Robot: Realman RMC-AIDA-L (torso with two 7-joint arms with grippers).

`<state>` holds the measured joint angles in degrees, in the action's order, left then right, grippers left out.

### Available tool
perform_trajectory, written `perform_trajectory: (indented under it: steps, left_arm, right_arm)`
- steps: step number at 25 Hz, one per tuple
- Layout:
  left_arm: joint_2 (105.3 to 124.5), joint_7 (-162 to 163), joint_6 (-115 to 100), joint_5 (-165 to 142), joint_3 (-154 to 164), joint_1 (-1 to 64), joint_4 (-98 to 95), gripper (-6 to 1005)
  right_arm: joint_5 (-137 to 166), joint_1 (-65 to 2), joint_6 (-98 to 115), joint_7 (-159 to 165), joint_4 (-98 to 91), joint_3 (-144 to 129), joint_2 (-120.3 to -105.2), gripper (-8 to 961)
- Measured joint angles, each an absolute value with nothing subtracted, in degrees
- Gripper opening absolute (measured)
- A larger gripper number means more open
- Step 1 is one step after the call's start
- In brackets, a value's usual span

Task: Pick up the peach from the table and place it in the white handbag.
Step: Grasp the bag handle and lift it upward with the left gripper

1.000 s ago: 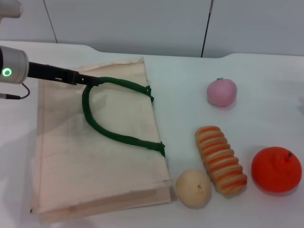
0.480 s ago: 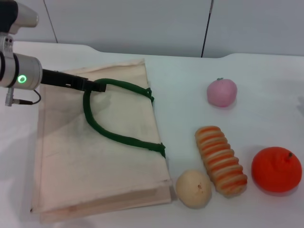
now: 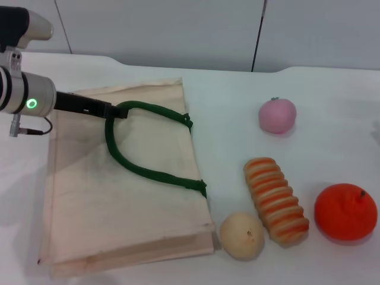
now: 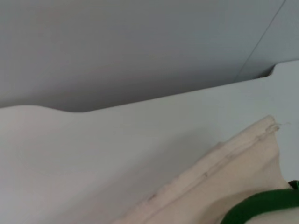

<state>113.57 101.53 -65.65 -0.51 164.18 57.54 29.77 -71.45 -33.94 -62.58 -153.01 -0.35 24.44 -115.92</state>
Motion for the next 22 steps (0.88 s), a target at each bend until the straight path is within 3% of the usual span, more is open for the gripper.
perform_trajectory:
  steps: [2,13,22]
  left_arm:
    - [113.60,101.5,-65.3,-0.7,164.2,57.5,29.8,584]
    - [114.19,101.5,-64.5,1.0,164.1,57.6,29.8,155]
    - [113.48,95.5,-71.0,14.2,164.1,55.6,30.5,128]
  right_arm:
    - [-71.5,-33.9,-62.6,-153.0,-0.4,24.4,-115.93,871]
    - [-71.5,-33.7,-62.5,-153.0,-0.6,24.4,-115.93,868]
    - [-71.5,-33.5,-62.5,-153.0,-0.8,24.4,-115.92,866]
